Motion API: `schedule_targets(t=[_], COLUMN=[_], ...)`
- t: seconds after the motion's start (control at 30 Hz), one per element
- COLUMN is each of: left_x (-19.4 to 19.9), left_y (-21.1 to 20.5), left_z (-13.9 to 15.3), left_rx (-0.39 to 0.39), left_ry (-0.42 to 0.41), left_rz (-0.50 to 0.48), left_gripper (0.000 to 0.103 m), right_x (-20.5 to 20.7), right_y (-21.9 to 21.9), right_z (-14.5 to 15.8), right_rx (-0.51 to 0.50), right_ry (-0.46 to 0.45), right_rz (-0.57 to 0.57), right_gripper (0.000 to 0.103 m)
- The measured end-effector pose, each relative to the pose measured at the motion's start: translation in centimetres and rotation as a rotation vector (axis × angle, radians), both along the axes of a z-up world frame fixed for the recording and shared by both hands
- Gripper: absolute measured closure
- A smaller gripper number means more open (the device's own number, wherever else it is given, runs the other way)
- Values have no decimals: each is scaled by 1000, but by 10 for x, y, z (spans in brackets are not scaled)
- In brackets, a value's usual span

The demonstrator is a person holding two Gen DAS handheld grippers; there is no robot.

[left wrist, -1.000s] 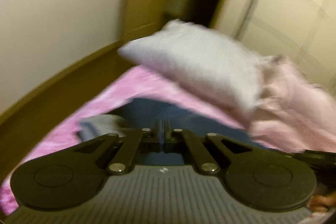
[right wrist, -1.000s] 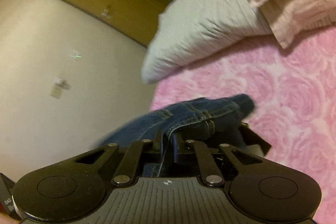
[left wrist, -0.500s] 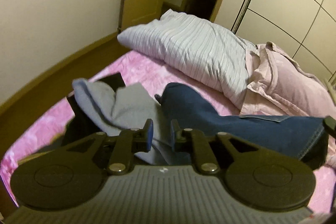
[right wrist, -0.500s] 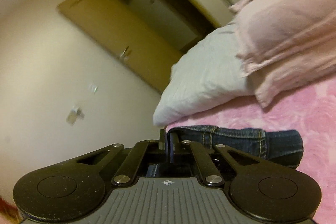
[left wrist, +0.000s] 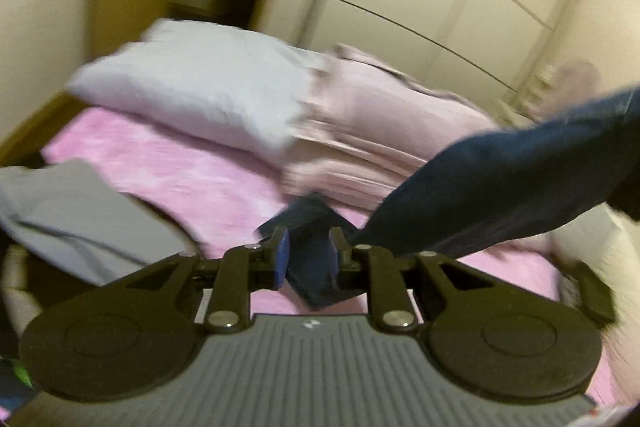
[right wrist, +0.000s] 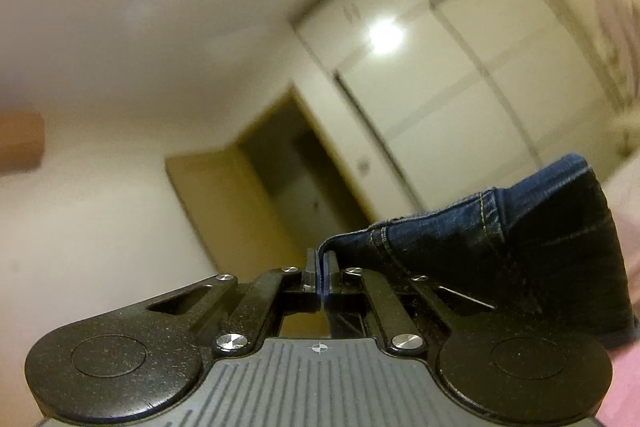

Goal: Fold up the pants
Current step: 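Lift the jeans with the right gripper and swing them over the bed, then drop the jeans onto the open bed surface with the right gripper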

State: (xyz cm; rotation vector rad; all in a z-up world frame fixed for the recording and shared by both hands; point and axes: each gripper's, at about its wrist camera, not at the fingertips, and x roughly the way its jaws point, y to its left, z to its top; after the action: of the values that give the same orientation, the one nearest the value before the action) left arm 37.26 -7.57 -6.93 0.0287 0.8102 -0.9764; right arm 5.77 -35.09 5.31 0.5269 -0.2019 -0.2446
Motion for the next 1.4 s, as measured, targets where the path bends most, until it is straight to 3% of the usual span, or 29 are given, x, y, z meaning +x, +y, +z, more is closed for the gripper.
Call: schedule_targets(t=[0.07, 0.1, 0.13, 0.17, 0.2, 0.23, 0.37, 0.47, 0.53, 0.7, 0.83, 1.03, 1.4], left_x=[-32, -48, -67, -83, -101, -116, -178, -219, -245, -309, -355, -388, -384], left_y=[-21, -30, -40, -49, -58, -65, -81, -80, -78, -77, -87, -97, -97], left_z=[4, 4, 3, 1, -3, -6, -26, -42, -54, -73, -73, -64, -61], left_rx=[-11, -7, 5, 22, 47, 72, 181, 271, 327, 415, 431, 460, 477], left_ry=[6, 14, 24, 31, 36, 42, 45, 48, 58, 77, 78, 23, -3], left_rz=[-78, -116, -151, -181, -211, -233, -290, -298, -294, -287, -312, -342, -354], left_gripper=[84, 82, 79, 79, 77, 76, 68, 64, 64, 63, 62, 61, 60], right_x=[-27, -33, -36, -33, -29, -37, -98, -140, -173, -243, -280, -299, -289], right_y=[-7, -13, -20, -30, -39, -46, -54, -58, -71, -69, -84, -88, -77], right_z=[11, 11, 6, -7, -28, -55, -144, -179, -191, -199, -196, -202, -209], right_rx=[-11, -17, -18, 19, 87, 163, 443, 565, 594, 602, 570, 550, 563], right_ry=[17, 86, 215, 403, 585, 698, 835, 901, 934, 992, 1002, 997, 1018], right_rz=[-44, -47, -39, -20, -16, -53, -52, -32, -20, -24, -37, -37, -54], right_gripper=[103, 102, 93, 62, 42, 36, 37, 37, 37, 37, 37, 37, 37])
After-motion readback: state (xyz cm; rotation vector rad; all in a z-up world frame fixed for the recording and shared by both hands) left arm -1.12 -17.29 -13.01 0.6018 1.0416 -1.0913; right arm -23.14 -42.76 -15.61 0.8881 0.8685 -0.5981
